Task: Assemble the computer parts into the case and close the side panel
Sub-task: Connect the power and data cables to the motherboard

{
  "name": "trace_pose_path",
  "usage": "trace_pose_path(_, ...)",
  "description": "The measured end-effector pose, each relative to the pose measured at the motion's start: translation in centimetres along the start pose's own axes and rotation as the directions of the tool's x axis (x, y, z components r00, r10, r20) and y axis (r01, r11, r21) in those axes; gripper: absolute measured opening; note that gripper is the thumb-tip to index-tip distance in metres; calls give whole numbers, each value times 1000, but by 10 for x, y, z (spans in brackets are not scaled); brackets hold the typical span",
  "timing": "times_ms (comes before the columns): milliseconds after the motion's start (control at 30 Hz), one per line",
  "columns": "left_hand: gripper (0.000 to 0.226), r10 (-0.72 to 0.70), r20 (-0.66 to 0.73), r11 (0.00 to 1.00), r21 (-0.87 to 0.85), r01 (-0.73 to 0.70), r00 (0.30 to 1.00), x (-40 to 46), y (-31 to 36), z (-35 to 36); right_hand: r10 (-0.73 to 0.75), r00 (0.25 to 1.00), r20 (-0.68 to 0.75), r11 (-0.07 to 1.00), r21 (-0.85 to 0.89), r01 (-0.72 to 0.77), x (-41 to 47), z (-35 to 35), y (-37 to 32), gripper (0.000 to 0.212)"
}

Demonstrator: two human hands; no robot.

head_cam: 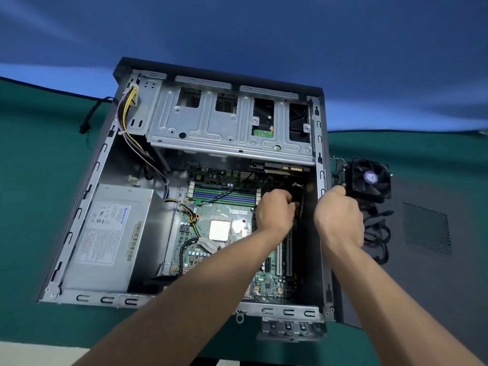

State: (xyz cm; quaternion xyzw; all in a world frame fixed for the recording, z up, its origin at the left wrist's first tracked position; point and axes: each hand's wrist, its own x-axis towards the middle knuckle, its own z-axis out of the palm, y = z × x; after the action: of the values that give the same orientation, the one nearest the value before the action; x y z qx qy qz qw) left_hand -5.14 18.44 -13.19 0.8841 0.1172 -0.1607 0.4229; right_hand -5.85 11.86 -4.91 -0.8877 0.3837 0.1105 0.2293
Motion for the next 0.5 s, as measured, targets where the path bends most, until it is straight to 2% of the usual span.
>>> trace_pose_path(133, 27, -59, -19, 998, 30, 59, 998, -3, 5, 3, -28, 1000, 3, 999, -28, 28, -1, -1, 0, 45)
trace_pose_path(200, 28, -87, 2, 996, -26, 87, 996, -1, 4, 3, -35, 999, -3, 999, -38, 35, -2, 0, 0, 45)
trace_pose_path(267, 20, -96, 42, 989, -109, 100, 995, 5, 3, -1, -40, 999, -9, 998, -41, 40, -2, 0, 0, 46)
trace_pose_path(367, 11, -29, 50, 995, -89, 34, 998, 14, -2, -12, -30, 999, -19, 999, -34, 29, -1, 2, 0, 47)
trace_pose_path(500, 26, 45, 38, 999, -26, -44, 998, 22, -6, -22, 30, 999, -26, 999, 16, -30, 2, 2, -1, 49)
